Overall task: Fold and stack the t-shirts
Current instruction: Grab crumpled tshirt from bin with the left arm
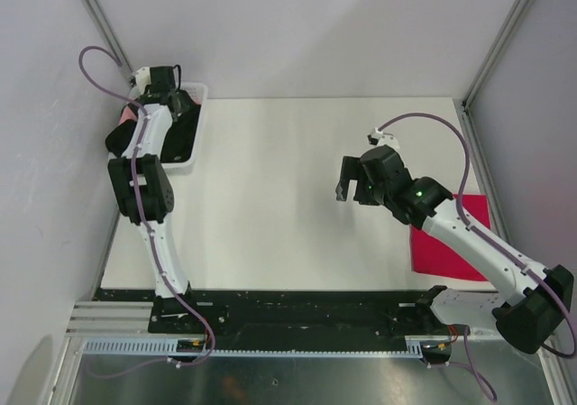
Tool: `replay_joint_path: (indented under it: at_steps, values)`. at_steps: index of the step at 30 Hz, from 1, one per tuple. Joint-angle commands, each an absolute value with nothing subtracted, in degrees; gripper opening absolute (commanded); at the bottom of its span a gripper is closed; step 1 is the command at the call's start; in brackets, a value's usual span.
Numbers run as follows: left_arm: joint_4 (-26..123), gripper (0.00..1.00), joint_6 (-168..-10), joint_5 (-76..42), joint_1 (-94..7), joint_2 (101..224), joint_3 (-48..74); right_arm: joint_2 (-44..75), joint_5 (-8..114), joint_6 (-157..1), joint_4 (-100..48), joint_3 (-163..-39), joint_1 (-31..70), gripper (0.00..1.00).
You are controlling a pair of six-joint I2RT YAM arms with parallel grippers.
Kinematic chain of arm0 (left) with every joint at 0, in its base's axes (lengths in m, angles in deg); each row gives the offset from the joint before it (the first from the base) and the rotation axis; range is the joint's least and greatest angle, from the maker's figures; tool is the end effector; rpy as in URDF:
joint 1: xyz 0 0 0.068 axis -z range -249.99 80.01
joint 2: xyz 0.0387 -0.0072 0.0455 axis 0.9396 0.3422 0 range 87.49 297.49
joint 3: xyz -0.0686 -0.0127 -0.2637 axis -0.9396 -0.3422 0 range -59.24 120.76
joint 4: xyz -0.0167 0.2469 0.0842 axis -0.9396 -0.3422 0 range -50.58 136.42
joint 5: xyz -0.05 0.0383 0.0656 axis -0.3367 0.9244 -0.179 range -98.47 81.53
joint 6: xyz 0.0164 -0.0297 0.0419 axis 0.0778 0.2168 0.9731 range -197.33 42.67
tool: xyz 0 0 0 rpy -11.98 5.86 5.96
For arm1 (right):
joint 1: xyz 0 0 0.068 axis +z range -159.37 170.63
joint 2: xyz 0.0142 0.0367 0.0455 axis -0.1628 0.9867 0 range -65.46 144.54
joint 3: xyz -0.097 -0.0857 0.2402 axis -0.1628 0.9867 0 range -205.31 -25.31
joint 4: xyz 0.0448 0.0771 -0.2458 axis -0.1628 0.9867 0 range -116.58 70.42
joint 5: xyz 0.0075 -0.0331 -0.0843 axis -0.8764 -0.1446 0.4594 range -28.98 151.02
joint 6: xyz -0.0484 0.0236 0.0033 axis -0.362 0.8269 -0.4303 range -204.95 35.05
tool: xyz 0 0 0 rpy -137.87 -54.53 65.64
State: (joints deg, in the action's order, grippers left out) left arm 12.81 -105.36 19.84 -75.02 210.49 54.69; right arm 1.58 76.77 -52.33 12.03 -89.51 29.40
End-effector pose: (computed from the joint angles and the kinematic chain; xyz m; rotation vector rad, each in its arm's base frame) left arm 0.4892 0.0600 0.2841 -0.8668 2.0584 0.3548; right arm 0.1977 0.1464 0.3328 0.0198 2.2848 0.3441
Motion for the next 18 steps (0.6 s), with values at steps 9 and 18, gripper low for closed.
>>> replay_joint_path:
  at_steps: [9,18]
  values:
    - [15.5,0.95,-111.6,21.9,-78.3,221.0,61.5,7.6,72.2,-56.1,6.4,-89.7,30.7,0.99]
    - [16.0,0.3,-113.2,17.4,-79.6,220.1,59.1,9.0,72.0,-56.2,5.9,-89.6,31.4,0.99]
